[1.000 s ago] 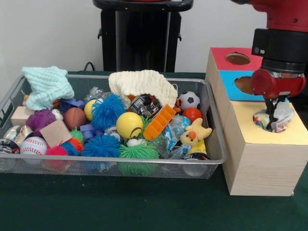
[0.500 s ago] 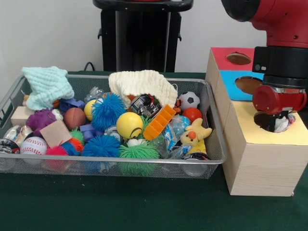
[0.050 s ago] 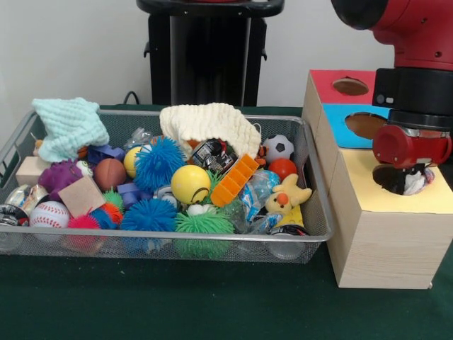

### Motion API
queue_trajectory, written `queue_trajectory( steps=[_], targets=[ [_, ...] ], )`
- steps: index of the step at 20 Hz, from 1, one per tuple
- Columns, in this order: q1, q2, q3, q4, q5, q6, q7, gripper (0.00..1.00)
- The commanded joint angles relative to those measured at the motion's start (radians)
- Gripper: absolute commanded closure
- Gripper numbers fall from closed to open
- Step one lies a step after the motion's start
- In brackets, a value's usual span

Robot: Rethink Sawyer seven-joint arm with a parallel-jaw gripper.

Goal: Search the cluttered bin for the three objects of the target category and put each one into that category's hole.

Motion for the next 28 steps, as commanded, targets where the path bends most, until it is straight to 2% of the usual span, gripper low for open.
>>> queue_trajectory(
  steps=[1,7,11,20,28],
  targets=[
    [-0.013,0.065,0.073,0.062,0.022,0.038,0.155,1.00],
    [-0.033,-0.123,0.102,0.158,0.052,0.233,0.085,1.00],
    [-0.042,-0.203,0.110,0.175,0.069,0.345,0.049,1.00],
    [-0.047,-0.273,0.122,0.174,0.076,0.462,0.040,1.00],
    [-0.041,-0.253,0.128,0.151,0.074,0.459,0.062,1.00]
  ],
)
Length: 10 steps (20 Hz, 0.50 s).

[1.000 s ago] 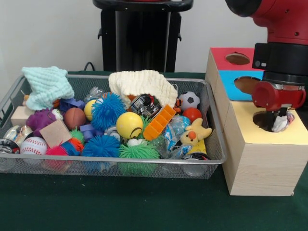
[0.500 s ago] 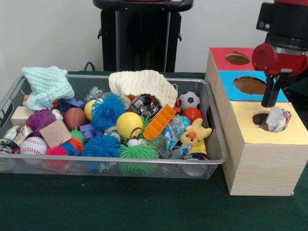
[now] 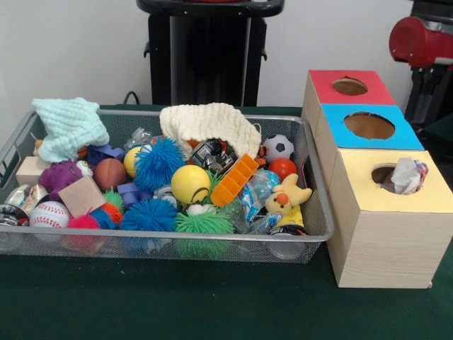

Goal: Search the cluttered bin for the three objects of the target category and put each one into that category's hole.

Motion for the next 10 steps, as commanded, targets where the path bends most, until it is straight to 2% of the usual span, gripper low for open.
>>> queue_trajectory(
  steps=[1,10],
  targets=[
    [-0.026,0.024,0.102,0.062,0.020,0.097,0.065,1.00],
    [-0.035,0.097,0.118,0.039,0.007,-0.008,0.084,1.00]
  ],
)
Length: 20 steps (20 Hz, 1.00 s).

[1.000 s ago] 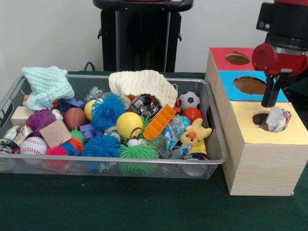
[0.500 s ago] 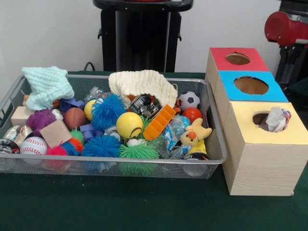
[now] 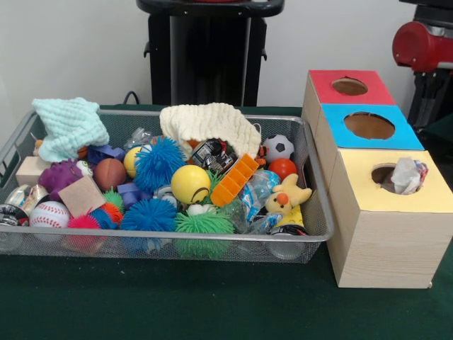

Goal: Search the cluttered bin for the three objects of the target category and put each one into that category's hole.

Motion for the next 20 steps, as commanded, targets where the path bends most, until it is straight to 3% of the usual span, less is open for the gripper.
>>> queue_trajectory(
  steps=[1,14,20],
  targets=[
    [-0.035,0.084,0.102,0.038,0.002,-0.018,0.087,1.00],
    [-0.032,0.139,0.100,0.013,-0.008,-0.088,0.110,1.00],
    [-0.016,0.126,0.092,0.003,0.003,-0.050,0.117,1.00]
  ],
)
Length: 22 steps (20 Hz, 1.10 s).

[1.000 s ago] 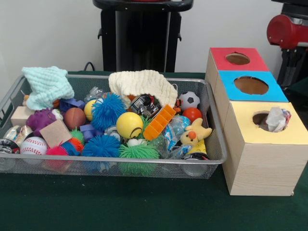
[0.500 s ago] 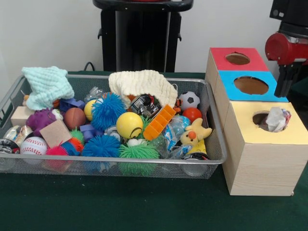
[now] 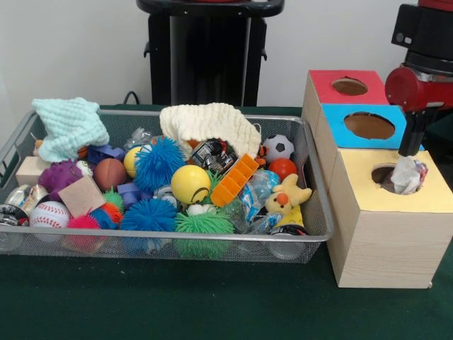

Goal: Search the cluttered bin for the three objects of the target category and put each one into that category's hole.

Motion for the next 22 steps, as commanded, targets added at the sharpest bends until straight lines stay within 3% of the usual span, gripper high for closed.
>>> queue_trajectory(
  steps=[1,12,22],
  targets=[
    [-0.014,0.039,0.067,-0.006,0.005,-0.002,0.120,1.00],
    [0.017,0.010,0.047,-0.080,0.032,0.144,0.129,1.00],
    [0.006,0.060,0.051,-0.123,0.023,0.112,0.118,1.00]
  ],
)
